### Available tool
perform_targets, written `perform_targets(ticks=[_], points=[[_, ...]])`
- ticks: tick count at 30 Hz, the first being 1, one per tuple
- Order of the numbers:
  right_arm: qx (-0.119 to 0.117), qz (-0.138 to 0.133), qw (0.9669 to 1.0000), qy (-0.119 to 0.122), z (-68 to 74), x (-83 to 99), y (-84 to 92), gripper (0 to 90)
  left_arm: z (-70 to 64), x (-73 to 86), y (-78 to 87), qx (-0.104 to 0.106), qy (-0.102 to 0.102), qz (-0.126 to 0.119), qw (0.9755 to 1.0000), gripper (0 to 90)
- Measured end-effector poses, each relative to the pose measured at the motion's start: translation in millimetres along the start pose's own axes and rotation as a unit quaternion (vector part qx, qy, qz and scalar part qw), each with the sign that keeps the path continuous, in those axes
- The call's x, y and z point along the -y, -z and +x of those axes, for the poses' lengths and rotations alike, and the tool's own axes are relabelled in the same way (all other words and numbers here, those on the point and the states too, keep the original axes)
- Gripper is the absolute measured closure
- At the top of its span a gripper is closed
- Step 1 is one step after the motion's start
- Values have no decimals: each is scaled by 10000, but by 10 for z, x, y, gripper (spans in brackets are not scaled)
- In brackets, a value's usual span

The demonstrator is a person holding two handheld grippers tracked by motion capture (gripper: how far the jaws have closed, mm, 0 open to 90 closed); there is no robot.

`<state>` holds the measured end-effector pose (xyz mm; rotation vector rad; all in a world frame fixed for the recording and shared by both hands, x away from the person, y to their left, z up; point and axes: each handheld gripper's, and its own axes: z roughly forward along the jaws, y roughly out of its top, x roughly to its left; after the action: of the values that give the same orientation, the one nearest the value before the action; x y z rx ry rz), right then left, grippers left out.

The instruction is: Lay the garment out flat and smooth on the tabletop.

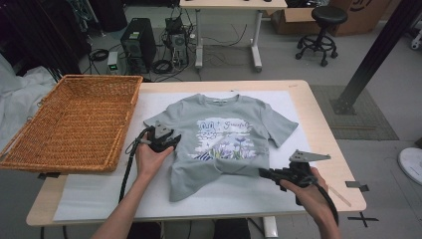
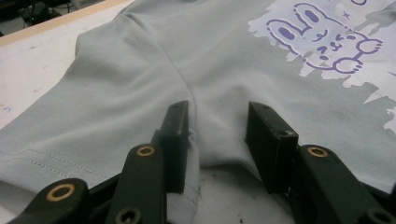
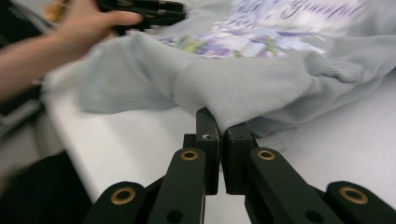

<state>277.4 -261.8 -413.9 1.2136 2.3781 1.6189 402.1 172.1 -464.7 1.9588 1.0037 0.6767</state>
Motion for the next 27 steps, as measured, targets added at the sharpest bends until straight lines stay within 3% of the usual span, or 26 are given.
perform_targets(ticks=[3,6,10,12,14,17,19,23,25,27], points=[[-249,-4,9997,-42,-25,66,128,848,28,17,0,44,65,-70,9999,574],[-126,-303,9995,12,-55,107,220,771,23,22,105,302,342,-357,9983,525],[152,-188,9993,293,-103,197,221,639,-48,26,310,559,244,-656,9960,517],[191,-265,9988,356,-112,240,198,553,-87,40,424,671,272,-790,9942,507],[252,-334,9973,598,-95,284,183,487,-127,60,569,767,280,-888,9927,505],[162,-437,9947,921,-33,383,160,454,-178,143,820,1098,430,-1069,9873,498],[144,-351,9936,1067,-18,452,134,437,-204,228,967,1428,445,-1131,9823,493],[193,-111,9919,1252,-49,514,46,427,-299,378,1233,1963,163,-1160,9735,468],[224,-88,9905,1351,-52,507,2,435,-387,430,1306,2145,-172,-1232,9688,457],[273,-77,9900,1385,-56,489,-50,444,-488,476,1278,2265,-539,-1097,9663,454]])
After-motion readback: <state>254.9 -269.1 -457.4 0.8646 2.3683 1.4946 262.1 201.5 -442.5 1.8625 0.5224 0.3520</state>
